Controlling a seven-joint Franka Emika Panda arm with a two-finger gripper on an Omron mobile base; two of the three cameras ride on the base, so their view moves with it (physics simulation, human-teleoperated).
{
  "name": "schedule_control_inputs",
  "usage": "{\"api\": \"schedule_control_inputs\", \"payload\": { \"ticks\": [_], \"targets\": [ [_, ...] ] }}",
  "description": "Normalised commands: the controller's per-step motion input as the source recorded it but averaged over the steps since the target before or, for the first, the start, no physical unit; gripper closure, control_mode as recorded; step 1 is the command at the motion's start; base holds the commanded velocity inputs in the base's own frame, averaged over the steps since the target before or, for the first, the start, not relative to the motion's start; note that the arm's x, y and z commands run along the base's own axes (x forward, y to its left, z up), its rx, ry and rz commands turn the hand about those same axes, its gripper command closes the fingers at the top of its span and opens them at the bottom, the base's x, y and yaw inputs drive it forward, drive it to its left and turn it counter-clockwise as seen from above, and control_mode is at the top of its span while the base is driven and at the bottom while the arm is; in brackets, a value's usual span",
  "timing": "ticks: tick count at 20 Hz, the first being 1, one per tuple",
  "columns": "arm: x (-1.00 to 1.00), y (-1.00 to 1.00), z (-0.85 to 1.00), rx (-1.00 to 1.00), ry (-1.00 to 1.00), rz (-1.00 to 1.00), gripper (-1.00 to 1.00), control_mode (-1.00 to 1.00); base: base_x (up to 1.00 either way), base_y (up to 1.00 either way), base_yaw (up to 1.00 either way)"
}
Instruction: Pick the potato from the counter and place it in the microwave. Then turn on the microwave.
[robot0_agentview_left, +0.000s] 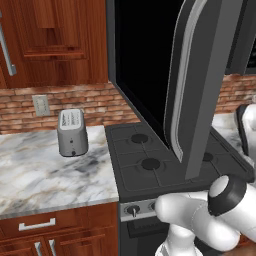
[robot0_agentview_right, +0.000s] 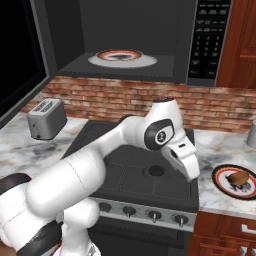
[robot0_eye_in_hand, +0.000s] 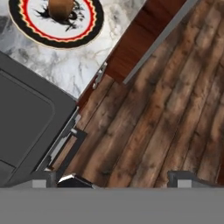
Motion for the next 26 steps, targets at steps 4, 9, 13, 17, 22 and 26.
{"api": "schedule_control_inputs", "payload": {
  "ticks": [4,9,13,17,22,26],
  "targets": [
    [0.01,-0.27,-0.44,0.09,-0.14,0.00,-1.00,-1.00,0.00,0.00,0.00],
    [0.11,-0.40,-0.19,0.00,-0.15,-0.01,-1.00,-1.00,0.00,0.00,0.00],
    [0.22,-0.40,-0.08,0.00,-0.12,-0.01,-1.00,-1.00,0.00,0.00,0.00],
    [0.37,-0.34,-0.04,0.00,-0.04,0.00,-1.00,-1.00,0.00,0.00,0.00],
    [0.43,-0.48,0.00,0.00,0.00,0.00,-1.00,-1.00,0.00,0.00,0.00],
    [0.45,-0.50,-0.15,0.00,0.00,0.00,-1.00,-1.00,0.00,0.00,0.00]
  ]
}}
